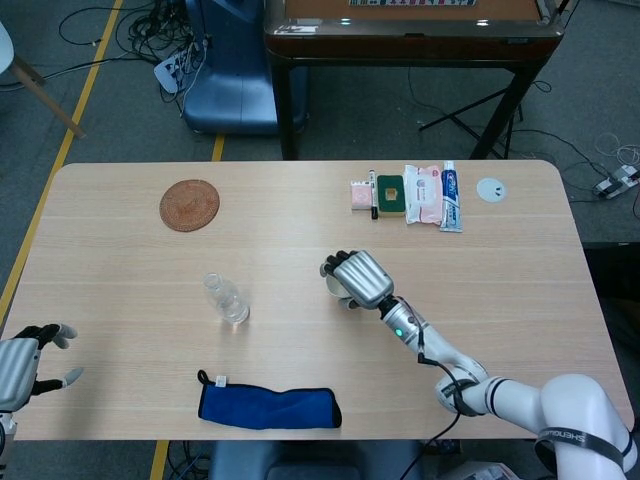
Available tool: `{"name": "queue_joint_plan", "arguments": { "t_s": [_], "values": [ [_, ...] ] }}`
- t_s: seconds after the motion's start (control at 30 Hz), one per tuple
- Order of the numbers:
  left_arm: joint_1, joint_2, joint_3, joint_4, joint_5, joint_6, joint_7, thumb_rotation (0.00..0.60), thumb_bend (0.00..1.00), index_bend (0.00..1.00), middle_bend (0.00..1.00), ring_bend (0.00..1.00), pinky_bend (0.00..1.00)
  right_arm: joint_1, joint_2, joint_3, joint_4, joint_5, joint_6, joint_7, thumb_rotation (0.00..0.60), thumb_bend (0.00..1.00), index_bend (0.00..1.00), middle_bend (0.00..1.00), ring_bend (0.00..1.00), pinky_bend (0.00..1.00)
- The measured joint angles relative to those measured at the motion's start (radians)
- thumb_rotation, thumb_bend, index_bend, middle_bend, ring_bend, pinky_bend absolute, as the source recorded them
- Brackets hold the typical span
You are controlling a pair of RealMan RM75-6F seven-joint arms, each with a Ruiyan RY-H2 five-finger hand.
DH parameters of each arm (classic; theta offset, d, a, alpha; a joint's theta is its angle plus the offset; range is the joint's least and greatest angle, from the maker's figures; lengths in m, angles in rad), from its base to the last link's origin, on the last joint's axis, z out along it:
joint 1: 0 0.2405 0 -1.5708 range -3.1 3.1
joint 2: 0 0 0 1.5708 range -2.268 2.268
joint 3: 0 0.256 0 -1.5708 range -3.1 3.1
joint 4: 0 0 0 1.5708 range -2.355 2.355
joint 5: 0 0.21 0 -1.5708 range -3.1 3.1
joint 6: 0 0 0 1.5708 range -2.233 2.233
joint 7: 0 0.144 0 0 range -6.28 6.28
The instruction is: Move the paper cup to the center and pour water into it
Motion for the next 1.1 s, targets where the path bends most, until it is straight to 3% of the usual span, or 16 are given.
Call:
{"name": "queue_joint_plan", "arguments": {
  "t_s": [1.1],
  "values": [
    [0.007,0.025,-0.011,-0.005,-0.030,-0.005,-0.035,0.600,0.06,0.43,0.52,0.42,0.63,0.154,-0.257,-0.023,0.374,-0.068,-0.003,0.289,0.600,0.05,0.42,0.36,0.34,0.58]
  ]
}}
